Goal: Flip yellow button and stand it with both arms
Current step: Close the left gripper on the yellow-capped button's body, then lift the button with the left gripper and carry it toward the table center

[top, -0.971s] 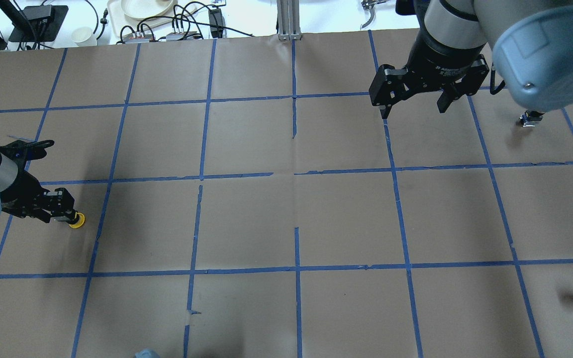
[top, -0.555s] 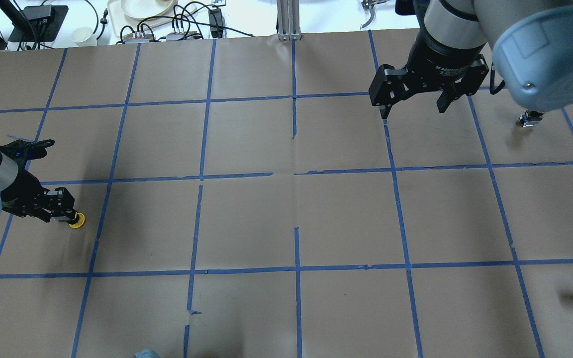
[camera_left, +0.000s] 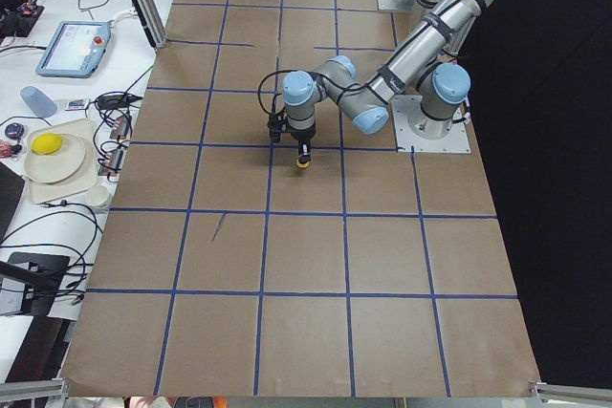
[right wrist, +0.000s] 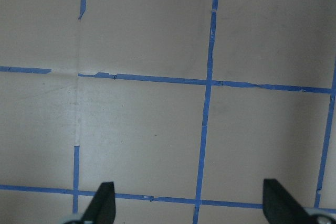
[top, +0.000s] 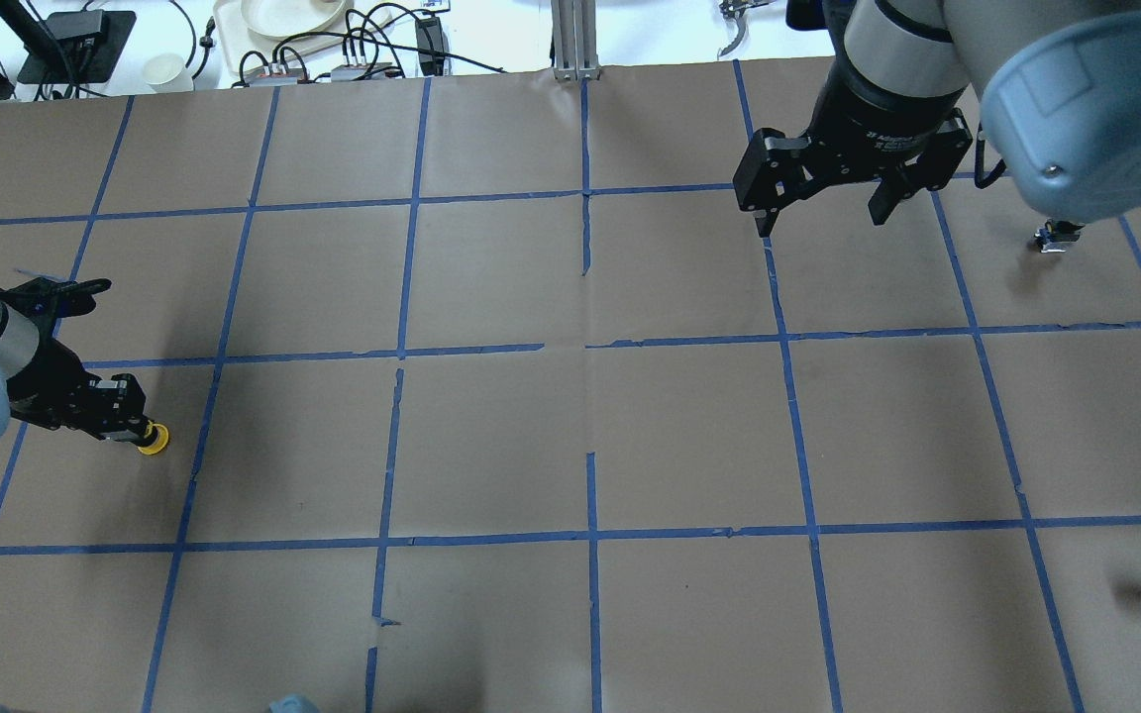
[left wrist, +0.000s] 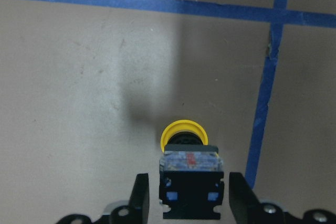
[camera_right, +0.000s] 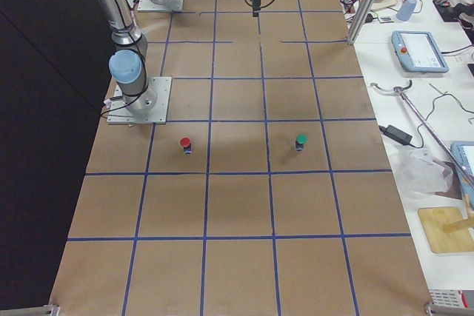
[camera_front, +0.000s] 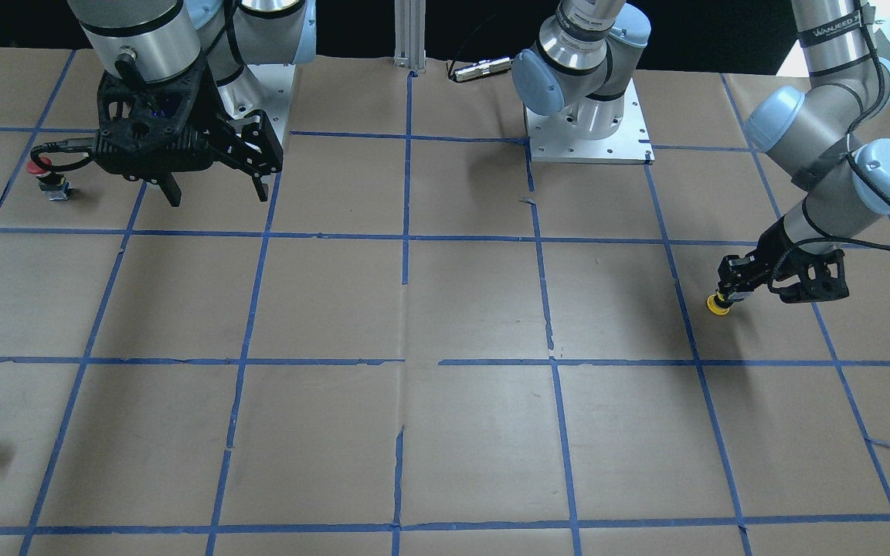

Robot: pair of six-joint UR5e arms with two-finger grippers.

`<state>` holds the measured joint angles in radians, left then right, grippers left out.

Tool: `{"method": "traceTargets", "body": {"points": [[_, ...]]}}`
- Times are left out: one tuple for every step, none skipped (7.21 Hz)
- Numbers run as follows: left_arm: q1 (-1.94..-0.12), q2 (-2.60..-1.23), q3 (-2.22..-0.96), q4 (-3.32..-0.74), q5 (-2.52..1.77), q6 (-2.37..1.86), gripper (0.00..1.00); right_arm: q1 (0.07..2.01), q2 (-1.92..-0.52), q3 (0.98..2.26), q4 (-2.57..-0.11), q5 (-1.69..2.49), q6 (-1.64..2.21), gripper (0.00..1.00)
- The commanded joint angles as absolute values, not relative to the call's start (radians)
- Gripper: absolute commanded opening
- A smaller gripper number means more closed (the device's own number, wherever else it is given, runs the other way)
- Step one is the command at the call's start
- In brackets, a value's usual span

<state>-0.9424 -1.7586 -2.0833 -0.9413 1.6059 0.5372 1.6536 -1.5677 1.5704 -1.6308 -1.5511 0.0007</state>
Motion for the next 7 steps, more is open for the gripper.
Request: {"method": "traceTargets", "body": {"points": [[-0.943,-1.761,-2.082,-0.940,1.608,0.537,0.22,1.654,-1.566,1.569,-1.635,-1.549,0.002,1.00],[-0.942,-1.759,-2.082,-0.940,1.609,0.537,0.14,1.652,-1.566,1.569,-1.635,-1.549,0.002,1.00],[-0.946,-1.743,-2.076,-0.948,1.615,0.531,0.11,1.652,-1.566,1.569,-1.635,-1.549,0.002,1.00],[-0.957,-1.752,-2.044,-0.991,1.647,0.514,0.11,1.652,-1.568,1.569,-1.634,-1.549,0.002,1.00],[-0.966,-1.752,-1.995,-1.071,1.647,0.484,0.10,1.652,-1.568,1.569,-1.634,-1.549,0.000,1.00],[-0.985,-1.752,-1.921,-1.192,1.629,0.412,0.10,1.652,-1.568,1.569,-1.634,-1.549,0.000,1.00],[-1.038,-1.753,-1.813,-1.329,1.612,0.346,0.10,1.652,-1.568,1.569,-1.634,-1.549,0.000,1.00]]}}
